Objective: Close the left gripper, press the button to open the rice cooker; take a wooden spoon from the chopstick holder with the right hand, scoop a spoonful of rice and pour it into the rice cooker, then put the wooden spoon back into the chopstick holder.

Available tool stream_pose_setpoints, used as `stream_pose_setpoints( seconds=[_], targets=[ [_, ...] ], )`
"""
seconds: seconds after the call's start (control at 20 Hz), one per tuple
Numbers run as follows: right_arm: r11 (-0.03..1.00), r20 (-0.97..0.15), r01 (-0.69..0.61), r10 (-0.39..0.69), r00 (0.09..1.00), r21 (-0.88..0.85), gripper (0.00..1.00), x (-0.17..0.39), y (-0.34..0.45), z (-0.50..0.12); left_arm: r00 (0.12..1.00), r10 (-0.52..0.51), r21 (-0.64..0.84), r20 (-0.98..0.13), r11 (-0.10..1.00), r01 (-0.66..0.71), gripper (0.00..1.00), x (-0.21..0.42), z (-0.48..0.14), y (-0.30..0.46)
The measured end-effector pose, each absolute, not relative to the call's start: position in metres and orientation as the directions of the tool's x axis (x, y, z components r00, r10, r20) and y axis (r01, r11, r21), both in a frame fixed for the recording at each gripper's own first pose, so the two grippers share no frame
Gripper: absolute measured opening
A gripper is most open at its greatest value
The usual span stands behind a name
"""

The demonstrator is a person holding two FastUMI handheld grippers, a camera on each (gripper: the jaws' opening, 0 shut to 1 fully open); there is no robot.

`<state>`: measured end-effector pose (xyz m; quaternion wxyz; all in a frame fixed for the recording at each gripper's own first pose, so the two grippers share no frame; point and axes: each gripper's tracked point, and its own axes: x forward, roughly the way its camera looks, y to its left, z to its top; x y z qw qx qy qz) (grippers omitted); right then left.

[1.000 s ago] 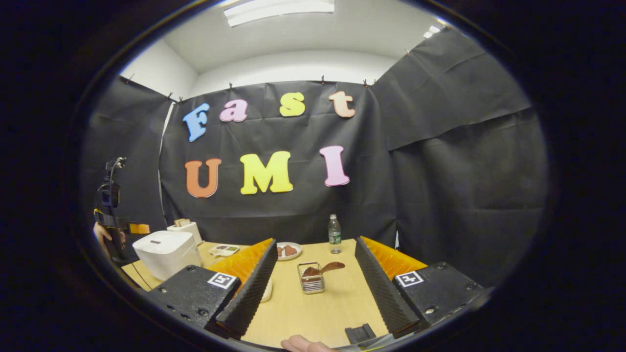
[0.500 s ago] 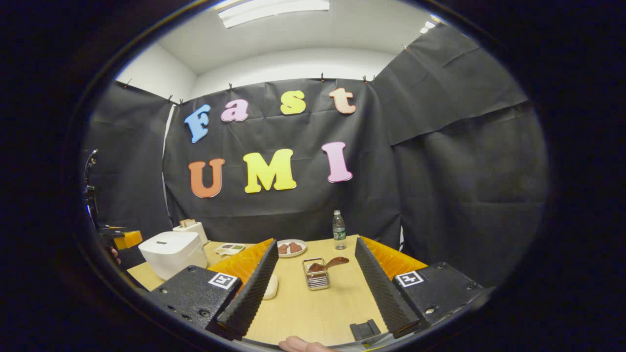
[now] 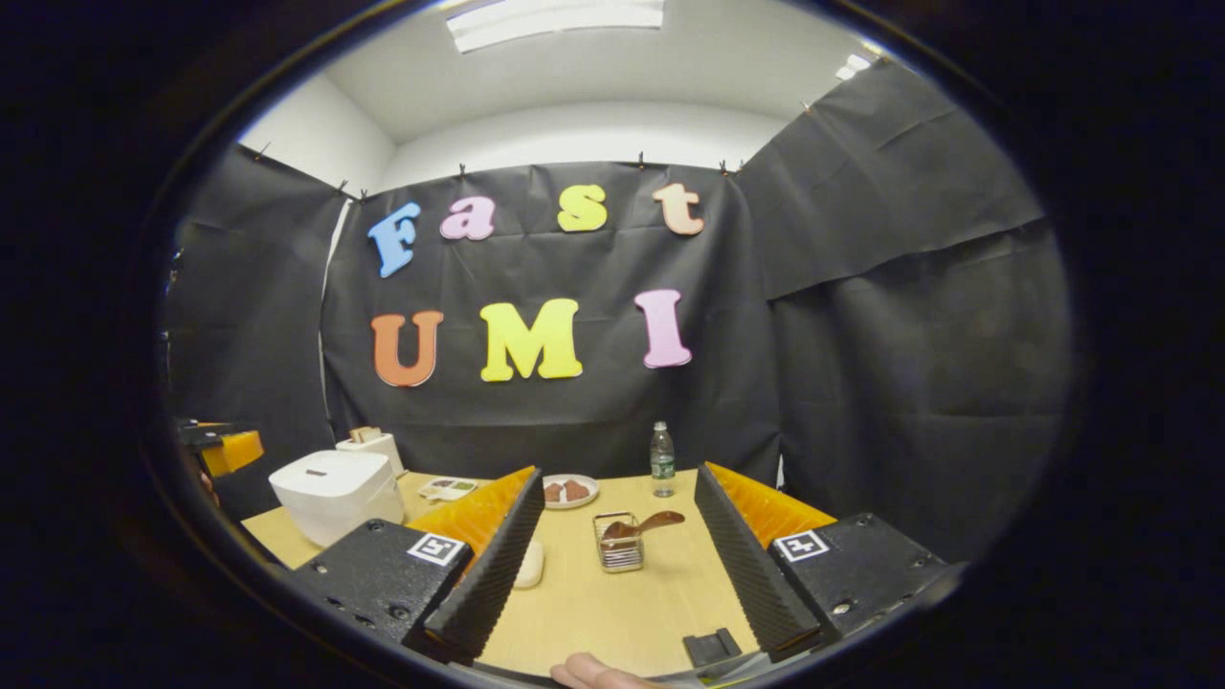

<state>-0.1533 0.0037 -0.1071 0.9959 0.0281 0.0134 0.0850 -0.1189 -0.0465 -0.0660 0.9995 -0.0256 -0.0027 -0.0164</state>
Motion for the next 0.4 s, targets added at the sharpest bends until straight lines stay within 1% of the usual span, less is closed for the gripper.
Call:
stream_pose_setpoints(
  seconds=[0.05,0.1,0.2,0.25,0.35,0.4],
  targets=[
    [0.983,-0.017,-0.172,0.174,0.985,0.057,0.98,-0.155,0.005,-0.107,0.999,-0.039,-0.048,0.021,0.998,0.04,0.95,-0.118,-0.063,-0.049],
    [0.982,-0.015,-0.179,0.18,0.984,0.054,1.0,-0.157,0.006,-0.108,0.999,-0.04,-0.051,0.028,0.998,0.042,0.95,-0.117,-0.062,-0.05],
    [0.98,-0.015,-0.189,0.19,0.982,0.055,1.0,-0.158,0.007,-0.108,0.999,-0.043,-0.057,0.016,0.997,0.044,0.95,-0.116,-0.069,-0.05],
    [0.98,-0.015,-0.188,0.189,0.982,0.06,0.98,-0.158,0.004,-0.109,0.999,-0.042,-0.058,0.007,0.997,0.042,0.95,-0.114,-0.073,-0.049],
    [0.981,-0.023,-0.181,0.183,0.983,0.068,0.97,-0.156,0.001,-0.113,1.0,-0.024,-0.056,-0.013,0.998,0.023,0.95,-0.112,-0.078,-0.045],
    [0.981,-0.028,-0.181,0.183,0.983,0.069,1.0,-0.156,0.0,-0.115,1.0,-0.022,-0.053,-0.018,0.998,0.021,0.95,-0.111,-0.079,-0.046]
  ],
)
